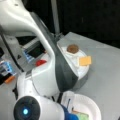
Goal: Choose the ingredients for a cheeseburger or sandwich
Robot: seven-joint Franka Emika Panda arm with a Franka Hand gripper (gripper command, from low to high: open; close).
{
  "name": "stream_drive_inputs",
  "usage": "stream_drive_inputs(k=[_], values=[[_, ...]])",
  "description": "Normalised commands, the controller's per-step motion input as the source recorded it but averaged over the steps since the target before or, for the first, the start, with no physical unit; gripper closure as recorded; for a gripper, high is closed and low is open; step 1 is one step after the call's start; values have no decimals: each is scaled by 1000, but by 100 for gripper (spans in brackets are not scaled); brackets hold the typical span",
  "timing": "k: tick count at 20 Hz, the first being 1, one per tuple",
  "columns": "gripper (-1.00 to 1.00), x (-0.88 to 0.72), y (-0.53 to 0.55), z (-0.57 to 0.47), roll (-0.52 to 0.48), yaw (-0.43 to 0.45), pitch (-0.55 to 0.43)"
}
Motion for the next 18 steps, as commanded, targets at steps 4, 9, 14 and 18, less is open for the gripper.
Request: stream_drive_inputs(k=[4,9,14,18], values=[[-100,-314,519,366,-324,-152,94],[-100,-501,694,203,-565,-408,-72],[-100,-782,820,2,-640,-374,-220],[-100,-987,869,-53,-620,-280,-244]])
